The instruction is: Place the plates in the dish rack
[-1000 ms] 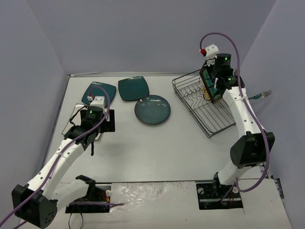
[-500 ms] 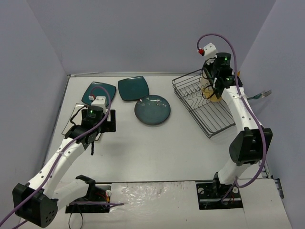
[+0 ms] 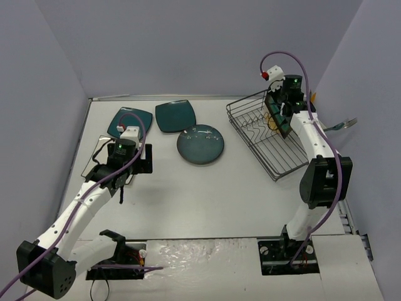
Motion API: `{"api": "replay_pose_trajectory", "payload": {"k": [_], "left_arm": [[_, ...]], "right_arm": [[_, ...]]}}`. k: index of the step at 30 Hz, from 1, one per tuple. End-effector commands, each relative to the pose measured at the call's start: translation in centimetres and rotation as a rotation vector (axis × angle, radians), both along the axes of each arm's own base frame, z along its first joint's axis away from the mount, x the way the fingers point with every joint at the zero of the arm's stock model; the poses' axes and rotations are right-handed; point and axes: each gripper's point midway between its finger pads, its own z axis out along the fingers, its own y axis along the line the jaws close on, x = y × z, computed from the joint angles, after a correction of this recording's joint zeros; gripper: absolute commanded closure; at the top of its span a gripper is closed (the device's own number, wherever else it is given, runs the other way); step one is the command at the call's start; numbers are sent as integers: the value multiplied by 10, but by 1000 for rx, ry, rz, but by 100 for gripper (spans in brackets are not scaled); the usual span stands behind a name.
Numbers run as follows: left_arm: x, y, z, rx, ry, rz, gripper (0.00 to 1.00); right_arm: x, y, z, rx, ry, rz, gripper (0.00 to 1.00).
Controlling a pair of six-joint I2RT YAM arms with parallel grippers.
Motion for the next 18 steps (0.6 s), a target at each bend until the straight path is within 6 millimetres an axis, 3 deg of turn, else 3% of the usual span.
{"api": "replay_pose_trajectory", "payload": {"k": [1, 11, 14, 18], "left_arm": [[12, 1, 21, -5, -79, 5, 3], [12, 3, 19, 7, -71, 11, 3], [12, 4, 18, 14, -68, 16, 3], [12, 5, 17, 16, -64, 17, 3]], "right_arm": [[30, 3, 84, 7, -294, 47, 100], [45, 12, 55, 20, -228, 97, 100], [49, 11, 50, 25, -221, 90, 93], [57, 8, 45, 70, -220, 81, 98]]}}
